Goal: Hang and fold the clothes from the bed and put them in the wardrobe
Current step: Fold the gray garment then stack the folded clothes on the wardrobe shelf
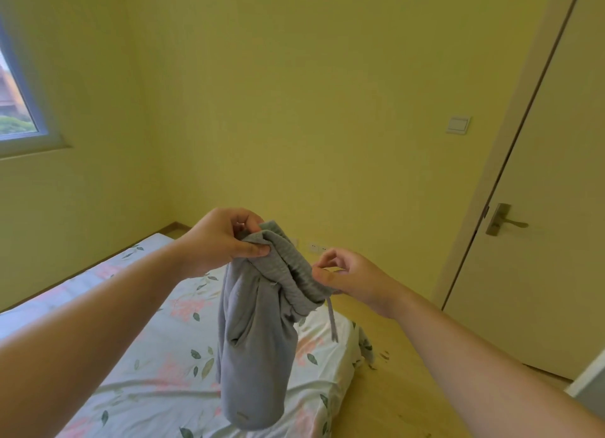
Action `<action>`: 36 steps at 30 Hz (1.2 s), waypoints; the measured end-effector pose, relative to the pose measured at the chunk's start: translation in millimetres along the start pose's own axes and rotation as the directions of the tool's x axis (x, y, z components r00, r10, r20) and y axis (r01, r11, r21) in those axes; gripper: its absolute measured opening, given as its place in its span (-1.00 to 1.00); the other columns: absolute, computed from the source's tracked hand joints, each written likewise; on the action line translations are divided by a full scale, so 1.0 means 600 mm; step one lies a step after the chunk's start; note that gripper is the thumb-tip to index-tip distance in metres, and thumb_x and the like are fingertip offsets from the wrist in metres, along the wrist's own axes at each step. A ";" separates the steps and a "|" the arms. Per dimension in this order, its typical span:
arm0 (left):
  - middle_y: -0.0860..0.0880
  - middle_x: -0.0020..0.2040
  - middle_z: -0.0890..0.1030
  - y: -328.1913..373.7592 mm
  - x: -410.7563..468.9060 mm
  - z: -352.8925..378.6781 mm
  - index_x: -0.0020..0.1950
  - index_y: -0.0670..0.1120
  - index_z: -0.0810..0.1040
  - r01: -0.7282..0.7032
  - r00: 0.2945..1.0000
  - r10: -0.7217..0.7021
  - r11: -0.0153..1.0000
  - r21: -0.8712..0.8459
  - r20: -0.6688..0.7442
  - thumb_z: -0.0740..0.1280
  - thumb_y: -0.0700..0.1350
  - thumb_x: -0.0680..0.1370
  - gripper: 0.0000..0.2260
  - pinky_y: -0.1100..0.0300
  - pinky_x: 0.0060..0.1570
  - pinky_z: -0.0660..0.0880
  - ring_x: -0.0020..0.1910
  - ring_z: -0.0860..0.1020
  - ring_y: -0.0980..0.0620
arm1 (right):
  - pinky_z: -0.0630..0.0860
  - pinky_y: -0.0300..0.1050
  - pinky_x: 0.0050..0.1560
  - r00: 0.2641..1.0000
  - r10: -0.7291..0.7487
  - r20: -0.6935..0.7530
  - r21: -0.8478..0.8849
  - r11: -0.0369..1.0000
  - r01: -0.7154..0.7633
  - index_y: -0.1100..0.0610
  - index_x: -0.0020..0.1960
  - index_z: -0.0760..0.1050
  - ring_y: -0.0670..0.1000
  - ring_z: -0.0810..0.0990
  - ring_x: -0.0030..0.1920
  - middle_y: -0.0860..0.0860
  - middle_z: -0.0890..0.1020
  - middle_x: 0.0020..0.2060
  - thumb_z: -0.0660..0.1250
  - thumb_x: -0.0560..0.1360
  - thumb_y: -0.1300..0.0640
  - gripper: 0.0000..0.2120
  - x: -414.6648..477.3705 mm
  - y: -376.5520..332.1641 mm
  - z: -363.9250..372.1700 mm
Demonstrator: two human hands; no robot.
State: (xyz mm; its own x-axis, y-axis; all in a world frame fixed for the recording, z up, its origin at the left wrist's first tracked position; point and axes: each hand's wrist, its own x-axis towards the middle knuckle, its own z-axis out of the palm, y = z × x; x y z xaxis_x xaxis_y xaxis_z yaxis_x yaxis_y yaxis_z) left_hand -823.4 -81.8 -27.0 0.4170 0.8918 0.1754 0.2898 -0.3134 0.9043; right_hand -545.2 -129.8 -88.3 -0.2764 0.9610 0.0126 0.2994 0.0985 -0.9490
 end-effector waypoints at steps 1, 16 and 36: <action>0.02 -0.03 0.71 -0.002 0.002 -0.002 -0.33 -0.02 0.62 0.001 1.000 -0.001 1.000 -0.013 -0.006 0.61 -0.32 0.33 -0.74 0.03 0.06 0.61 -0.04 0.66 -0.06 | 0.59 -0.13 -0.03 1.000 0.001 -0.031 0.045 0.999 0.000 0.05 -0.01 0.48 -0.02 0.66 0.00 0.06 0.65 0.11 0.56 0.38 -0.16 -0.60 0.003 0.006 0.000; -0.12 0.03 0.73 -0.027 0.015 -0.021 -0.32 -0.08 0.65 0.036 0.999 -0.041 0.988 -0.152 -0.030 0.62 -0.21 0.18 -0.80 0.18 0.04 0.61 0.11 0.68 -0.10 | 0.46 -0.29 0.02 0.959 0.281 0.036 -0.070 0.958 -0.278 -0.12 0.10 0.65 -0.24 0.57 0.06 -0.26 0.67 -0.02 0.49 0.50 0.05 -0.82 0.022 0.062 0.043; 0.06 -0.01 0.74 -0.053 -0.005 0.001 -0.33 -0.08 0.70 0.000 1.000 0.000 0.999 -0.050 -0.007 0.67 -0.12 0.10 -0.76 0.30 -0.07 0.60 -0.01 0.71 0.04 | 0.30 -0.14 -0.48 0.968 0.232 0.096 0.094 0.966 -0.241 0.07 -0.08 0.64 -0.01 0.37 -0.49 0.04 0.57 -0.34 0.32 0.60 0.03 -0.82 0.053 0.011 0.043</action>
State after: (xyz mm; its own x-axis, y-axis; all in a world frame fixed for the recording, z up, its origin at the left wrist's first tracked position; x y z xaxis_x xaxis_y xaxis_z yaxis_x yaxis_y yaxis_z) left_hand -833.1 -74.8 -56.6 0.4113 0.8939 0.1780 0.2462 -0.2970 0.9226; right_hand -575.7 -105.5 -102.6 -0.2859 0.9282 -0.2381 0.2697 -0.1605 -0.9495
